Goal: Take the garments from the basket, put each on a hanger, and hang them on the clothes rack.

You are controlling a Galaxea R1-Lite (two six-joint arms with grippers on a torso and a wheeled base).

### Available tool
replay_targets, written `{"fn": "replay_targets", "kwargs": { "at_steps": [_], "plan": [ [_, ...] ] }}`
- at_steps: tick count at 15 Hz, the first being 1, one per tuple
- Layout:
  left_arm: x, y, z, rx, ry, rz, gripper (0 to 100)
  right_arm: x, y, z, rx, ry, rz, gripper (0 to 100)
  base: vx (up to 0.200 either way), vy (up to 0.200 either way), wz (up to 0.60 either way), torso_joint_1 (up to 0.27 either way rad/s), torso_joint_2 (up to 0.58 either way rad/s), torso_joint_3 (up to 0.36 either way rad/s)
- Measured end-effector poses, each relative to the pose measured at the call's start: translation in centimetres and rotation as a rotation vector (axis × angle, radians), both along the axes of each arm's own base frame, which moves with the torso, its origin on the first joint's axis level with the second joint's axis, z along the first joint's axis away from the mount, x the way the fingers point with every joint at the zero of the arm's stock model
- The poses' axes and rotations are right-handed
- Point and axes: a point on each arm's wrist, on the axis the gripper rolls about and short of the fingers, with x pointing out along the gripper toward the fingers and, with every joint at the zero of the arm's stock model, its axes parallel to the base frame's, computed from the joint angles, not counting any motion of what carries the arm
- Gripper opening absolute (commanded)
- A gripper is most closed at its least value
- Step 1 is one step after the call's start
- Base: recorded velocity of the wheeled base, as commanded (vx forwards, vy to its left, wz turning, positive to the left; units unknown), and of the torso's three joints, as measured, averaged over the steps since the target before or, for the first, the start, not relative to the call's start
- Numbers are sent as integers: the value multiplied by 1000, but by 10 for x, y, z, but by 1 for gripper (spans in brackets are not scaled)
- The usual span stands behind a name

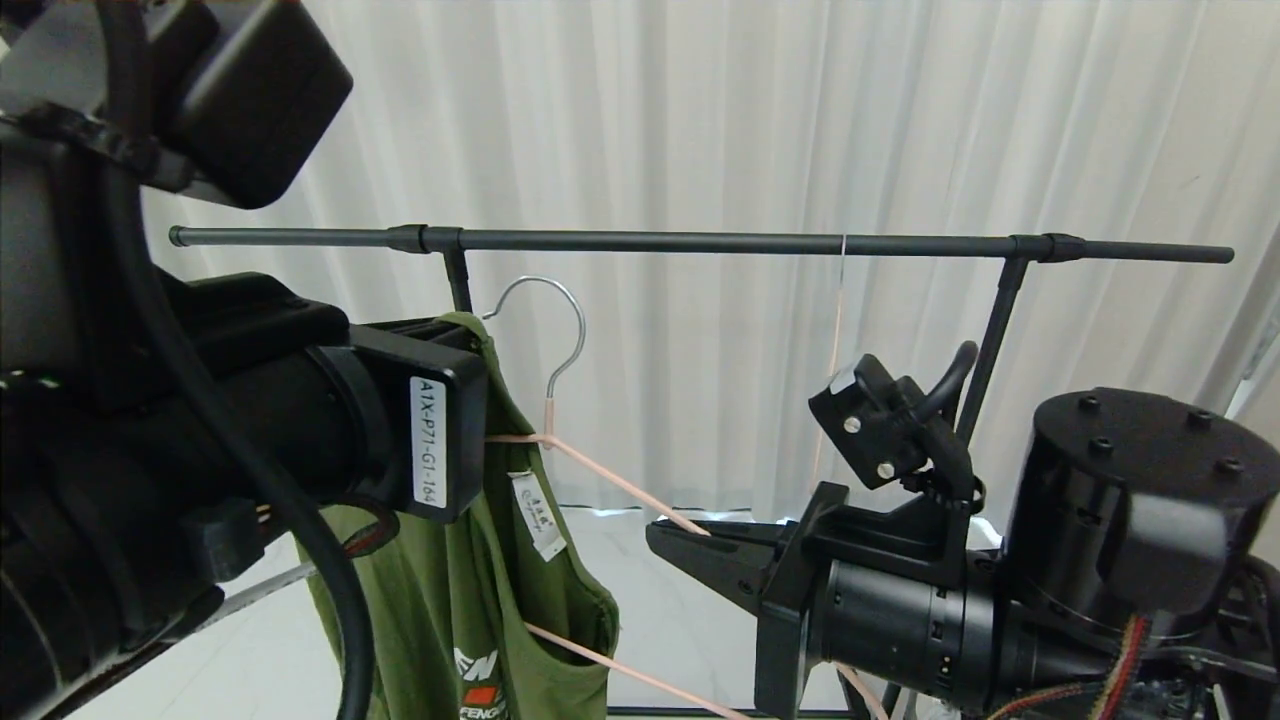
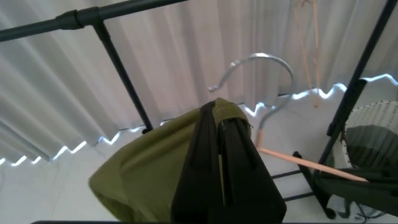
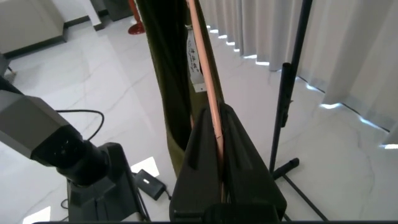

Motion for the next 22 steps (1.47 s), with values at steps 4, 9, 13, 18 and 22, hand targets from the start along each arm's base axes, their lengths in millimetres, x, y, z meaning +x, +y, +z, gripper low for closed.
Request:
{"fn": "replay_targets", "kwargs": {
  "at_steps": [4,9,13,18,22],
  "plan": [
    [-4,-3,-4,12,7,-23,0,2,3,2,17,7,-4,0,0,0,0,0,0,0],
    [-4,-2,-6,20,10,-18,0,2,-1,13,70,-20,-12,0,0,0,0,0,0,0],
    [-4,-2,-14,46,22,-18,0,0,-6,24,109,-41,-13,0,0,0,0,0,0,0],
    [-6,1,-24,66,34,-23,0,-2,-9,34,139,-62,-9,0,0,0,0,0,0,0],
    [-8,4,-29,85,42,-25,0,-3,-10,41,161,-76,-5,0,0,0,0,0,0,0]
  ]
}}
